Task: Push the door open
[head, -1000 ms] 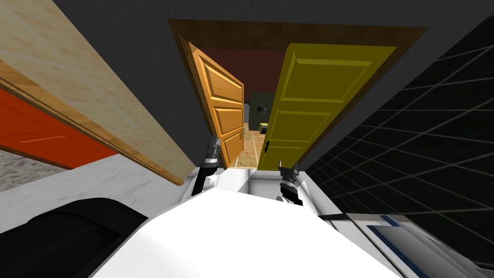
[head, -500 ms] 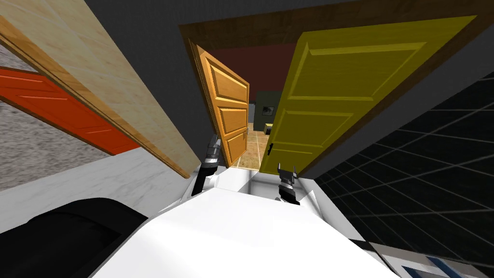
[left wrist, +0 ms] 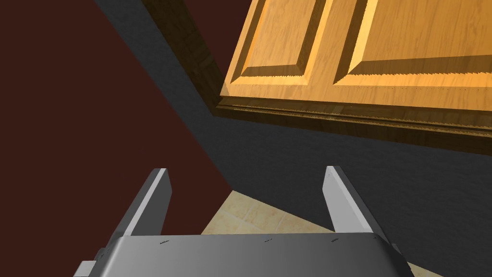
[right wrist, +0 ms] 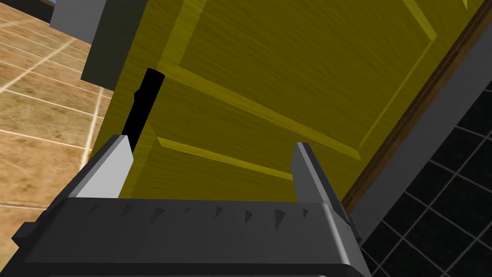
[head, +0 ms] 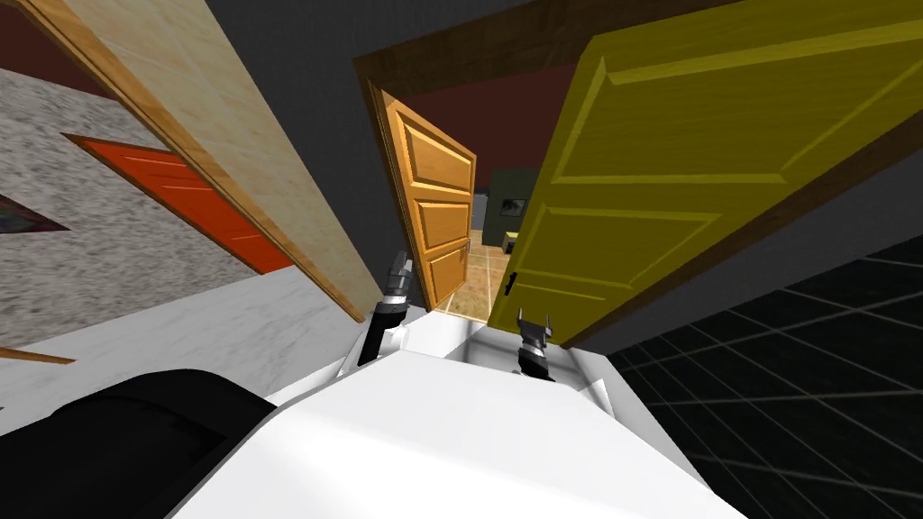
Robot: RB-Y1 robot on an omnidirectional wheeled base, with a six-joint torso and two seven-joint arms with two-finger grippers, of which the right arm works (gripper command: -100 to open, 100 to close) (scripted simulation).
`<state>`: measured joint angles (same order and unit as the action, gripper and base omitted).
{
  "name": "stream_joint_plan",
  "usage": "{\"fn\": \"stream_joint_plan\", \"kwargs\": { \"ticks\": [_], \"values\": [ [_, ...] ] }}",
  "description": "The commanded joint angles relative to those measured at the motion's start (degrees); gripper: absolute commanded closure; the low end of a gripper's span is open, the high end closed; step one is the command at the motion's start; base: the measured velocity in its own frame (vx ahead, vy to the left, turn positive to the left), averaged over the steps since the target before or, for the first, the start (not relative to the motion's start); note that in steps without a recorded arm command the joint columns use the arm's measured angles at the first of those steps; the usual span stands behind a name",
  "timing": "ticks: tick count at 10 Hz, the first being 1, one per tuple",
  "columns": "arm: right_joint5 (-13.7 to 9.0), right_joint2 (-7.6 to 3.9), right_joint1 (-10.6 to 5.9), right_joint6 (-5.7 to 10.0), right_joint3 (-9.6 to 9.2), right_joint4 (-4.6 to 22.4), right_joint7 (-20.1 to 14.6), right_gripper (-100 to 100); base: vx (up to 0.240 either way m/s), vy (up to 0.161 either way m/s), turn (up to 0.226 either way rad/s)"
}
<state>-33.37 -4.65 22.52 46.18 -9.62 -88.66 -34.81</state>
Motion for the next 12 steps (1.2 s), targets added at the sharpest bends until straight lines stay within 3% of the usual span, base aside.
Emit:
{"fn": "stream_joint_plan", "kwargs": {
  "ticks": [1, 5, 6, 8, 12],
  "values": [
    [-1.34, 0.11, -0.48, 1.06, -0.32, 2.11, -1.46, -100, 0.048, -0.107, 0.196],
    [-4.42, 0.58, -1.40, 3.36, -1.16, 6.71, -4.60, -100, 0.045, -0.087, 0.206],
    [-5.92, 0.85, -1.85, 4.48, -1.57, 8.95, -6.13, -100, 0.070, -0.123, 0.367],
    [-6.65, 1.00, -2.07, 5.02, -1.77, 10.03, -6.87, -100, 0.034, -0.092, 0.114],
    [-10.61, 2.09, -3.25, 7.97, -2.85, 15.94, -10.90, -100, 0.044, -0.138, 0.301]
  ]
}}
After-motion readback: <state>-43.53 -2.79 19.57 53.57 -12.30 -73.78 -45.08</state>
